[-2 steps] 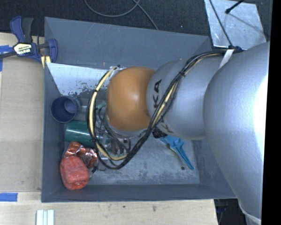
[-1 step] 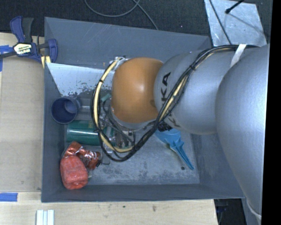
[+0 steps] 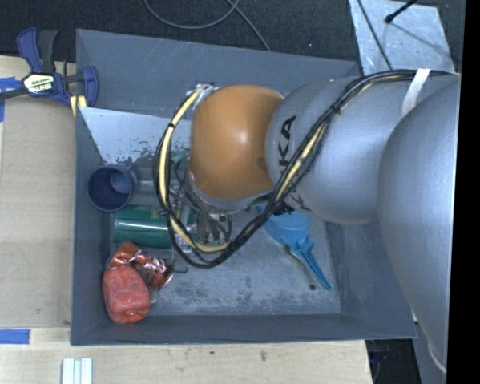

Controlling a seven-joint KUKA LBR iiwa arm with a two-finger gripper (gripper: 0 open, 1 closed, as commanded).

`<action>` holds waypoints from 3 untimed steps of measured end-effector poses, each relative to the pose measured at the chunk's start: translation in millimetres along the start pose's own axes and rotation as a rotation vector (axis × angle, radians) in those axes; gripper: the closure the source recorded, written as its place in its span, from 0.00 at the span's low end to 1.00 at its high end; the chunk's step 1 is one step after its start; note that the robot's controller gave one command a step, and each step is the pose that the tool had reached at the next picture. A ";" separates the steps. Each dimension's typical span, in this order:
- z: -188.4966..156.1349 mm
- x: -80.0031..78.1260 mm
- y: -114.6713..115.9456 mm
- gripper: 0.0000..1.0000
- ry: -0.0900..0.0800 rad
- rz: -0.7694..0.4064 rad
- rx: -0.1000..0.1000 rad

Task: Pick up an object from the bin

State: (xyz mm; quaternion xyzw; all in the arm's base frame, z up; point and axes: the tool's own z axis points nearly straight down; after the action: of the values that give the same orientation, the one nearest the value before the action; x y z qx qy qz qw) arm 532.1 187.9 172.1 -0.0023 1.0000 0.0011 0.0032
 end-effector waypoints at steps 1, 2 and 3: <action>14.0 -9.6 -8.8 0.00 -0.001 -0.030 -0.001; 25.1 -27.8 -53.1 0.00 0.000 -0.068 -0.001; 27.4 -35.2 -95.1 0.00 -0.001 -0.068 0.002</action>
Offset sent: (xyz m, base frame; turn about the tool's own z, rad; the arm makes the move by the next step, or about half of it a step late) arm 0.0375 -0.0749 -0.0300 -0.0751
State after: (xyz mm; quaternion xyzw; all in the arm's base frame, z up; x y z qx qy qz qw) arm 567.9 93.1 144.6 -0.0363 0.9993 0.0002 0.0038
